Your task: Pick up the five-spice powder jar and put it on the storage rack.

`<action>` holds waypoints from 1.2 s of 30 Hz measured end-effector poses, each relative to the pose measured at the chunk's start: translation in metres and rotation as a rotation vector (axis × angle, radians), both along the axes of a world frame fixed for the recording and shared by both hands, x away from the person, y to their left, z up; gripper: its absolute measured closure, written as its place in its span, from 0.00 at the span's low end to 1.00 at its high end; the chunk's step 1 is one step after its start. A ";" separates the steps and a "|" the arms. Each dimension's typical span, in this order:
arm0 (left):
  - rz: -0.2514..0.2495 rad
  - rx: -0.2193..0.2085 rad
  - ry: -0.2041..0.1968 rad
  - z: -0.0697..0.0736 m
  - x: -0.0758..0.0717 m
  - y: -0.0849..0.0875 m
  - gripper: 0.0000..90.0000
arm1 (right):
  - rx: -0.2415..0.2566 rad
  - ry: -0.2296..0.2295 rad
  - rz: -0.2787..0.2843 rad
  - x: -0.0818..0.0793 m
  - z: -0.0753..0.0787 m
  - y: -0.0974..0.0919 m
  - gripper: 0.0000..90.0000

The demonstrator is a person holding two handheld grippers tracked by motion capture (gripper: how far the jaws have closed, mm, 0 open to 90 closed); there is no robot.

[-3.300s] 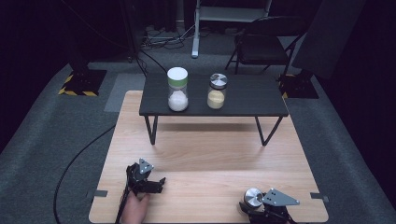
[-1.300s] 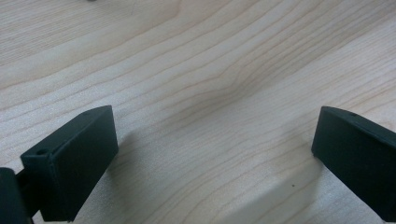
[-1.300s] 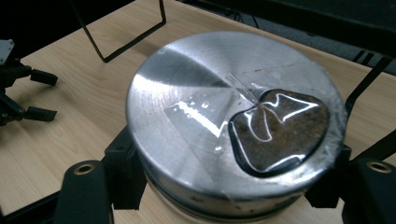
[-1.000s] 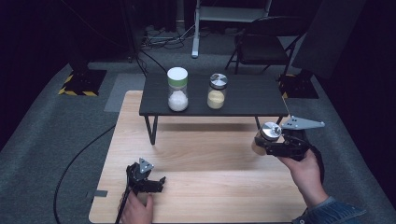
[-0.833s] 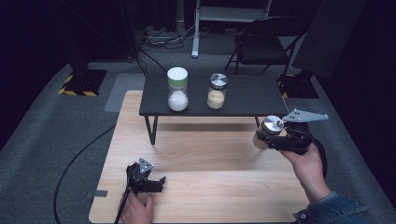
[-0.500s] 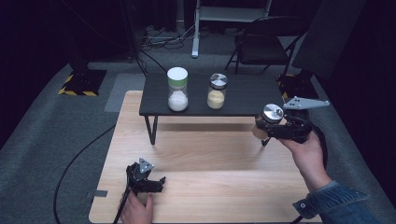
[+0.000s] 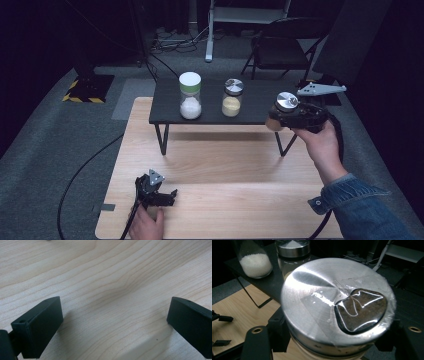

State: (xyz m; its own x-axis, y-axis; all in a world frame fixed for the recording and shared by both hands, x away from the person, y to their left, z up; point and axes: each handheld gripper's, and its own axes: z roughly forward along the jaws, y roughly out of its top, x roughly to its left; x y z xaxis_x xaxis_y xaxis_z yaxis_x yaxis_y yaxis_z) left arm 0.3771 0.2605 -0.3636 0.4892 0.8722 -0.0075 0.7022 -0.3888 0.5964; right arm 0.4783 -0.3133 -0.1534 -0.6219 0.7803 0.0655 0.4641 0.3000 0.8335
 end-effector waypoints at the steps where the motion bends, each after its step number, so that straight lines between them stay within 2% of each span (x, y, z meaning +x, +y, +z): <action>1: 0.000 0.000 0.001 0.000 0.000 0.000 0.00 | -0.001 -0.001 0.004 0.003 0.001 0.000 0.33; 7: 0.001 0.000 0.000 0.000 0.000 0.000 0.00 | -0.008 -0.011 0.019 0.016 0.001 0.004 0.33; 19: 0.000 0.000 0.000 0.000 0.000 0.000 0.00 | -0.027 0.003 0.022 0.046 -0.002 0.018 0.33; 36: -0.007 -0.001 0.000 0.000 0.001 0.001 0.00 | -0.023 0.053 0.018 0.080 -0.024 0.023 0.33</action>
State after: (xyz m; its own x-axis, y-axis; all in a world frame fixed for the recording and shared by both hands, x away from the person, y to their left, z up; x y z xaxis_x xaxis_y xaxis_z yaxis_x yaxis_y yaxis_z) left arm 0.3780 0.2614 -0.3636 0.4951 0.8688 -0.0089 0.6998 -0.3926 0.5968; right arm 0.5587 -0.2903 -0.1772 -0.6316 0.7710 0.0815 0.5023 0.3269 0.8006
